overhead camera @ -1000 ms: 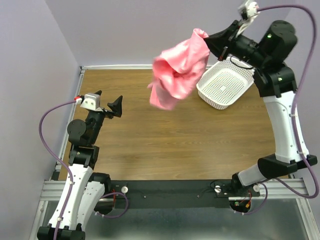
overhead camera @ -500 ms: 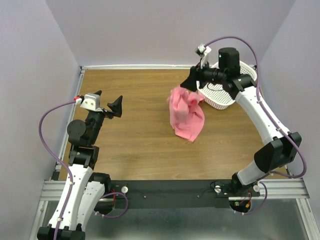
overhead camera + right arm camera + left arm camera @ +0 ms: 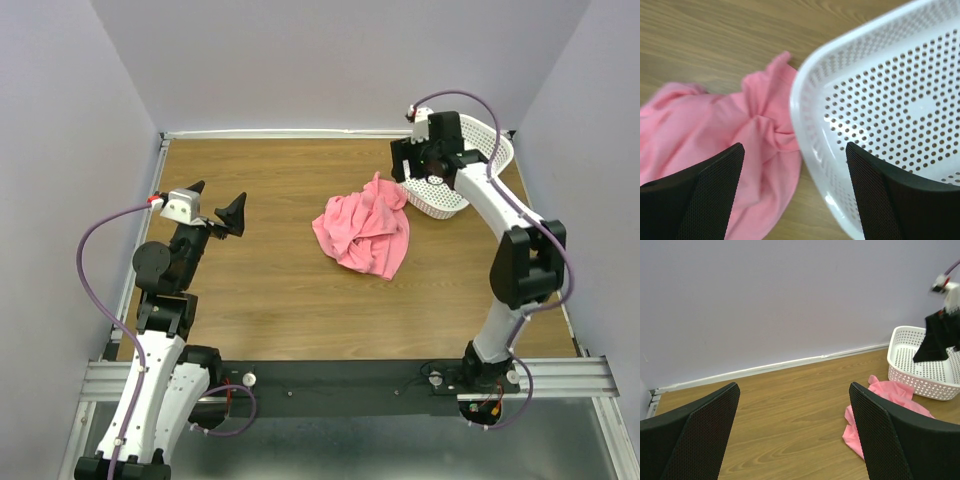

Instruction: Fold and stack the t-shirts

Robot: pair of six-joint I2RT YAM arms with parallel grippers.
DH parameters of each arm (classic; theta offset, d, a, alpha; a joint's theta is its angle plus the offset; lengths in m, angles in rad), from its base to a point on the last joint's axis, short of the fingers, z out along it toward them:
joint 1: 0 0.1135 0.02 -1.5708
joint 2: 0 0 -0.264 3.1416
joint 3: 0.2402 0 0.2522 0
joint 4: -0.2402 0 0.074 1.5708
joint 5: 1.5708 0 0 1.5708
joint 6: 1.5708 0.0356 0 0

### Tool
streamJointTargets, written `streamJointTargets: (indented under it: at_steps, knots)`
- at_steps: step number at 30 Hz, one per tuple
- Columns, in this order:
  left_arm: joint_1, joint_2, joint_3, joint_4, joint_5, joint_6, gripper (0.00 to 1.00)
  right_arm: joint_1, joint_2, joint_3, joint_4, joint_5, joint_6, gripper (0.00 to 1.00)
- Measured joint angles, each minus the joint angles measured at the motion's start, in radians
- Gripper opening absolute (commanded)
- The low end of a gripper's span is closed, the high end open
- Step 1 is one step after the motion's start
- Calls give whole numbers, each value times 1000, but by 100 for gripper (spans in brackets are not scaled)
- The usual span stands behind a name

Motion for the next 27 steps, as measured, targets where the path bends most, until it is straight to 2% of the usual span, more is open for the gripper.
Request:
streamJointTargets:
  at_steps: [3, 6, 7, 9, 12, 13, 16, 19, 20, 22, 27]
  knots:
    - [0, 0, 0, 0, 4, -2, 98, -27, 110, 0, -8, 40, -45, 88]
    - [0, 0, 0, 1, 13, -5, 98, -30, 166, -13, -29, 64, -98, 79]
    - [0, -1, 0, 1, 15, -5, 98, -30, 176, -16, -39, 77, -115, 70]
    - [0, -1, 0, 2, 19, -6, 98, -30, 187, -17, -48, 98, -144, 66]
    - [0, -1, 0, 4, 21, -6, 98, -30, 200, -17, -51, 117, -181, 52]
    - [0, -1, 0, 5, 22, -7, 98, -32, 208, -17, -51, 121, -194, 43]
    - [0, -1, 0, 7, 22, -9, 98, -32, 222, -18, -55, 117, -227, 29]
    - [0, -1, 0, 7, 22, -10, 98, -35, 225, -18, -55, 107, -274, 21]
    - [0, -1, 0, 7, 22, -10, 98, -35, 225, -18, -54, 103, -285, 12]
    - [0, -1, 0, 7, 22, -10, 98, -35, 224, -18, -60, 102, -294, 2]
    - [0, -1, 0, 7, 22, -12, 98, -37, 213, -22, -72, 71, -363, 1]
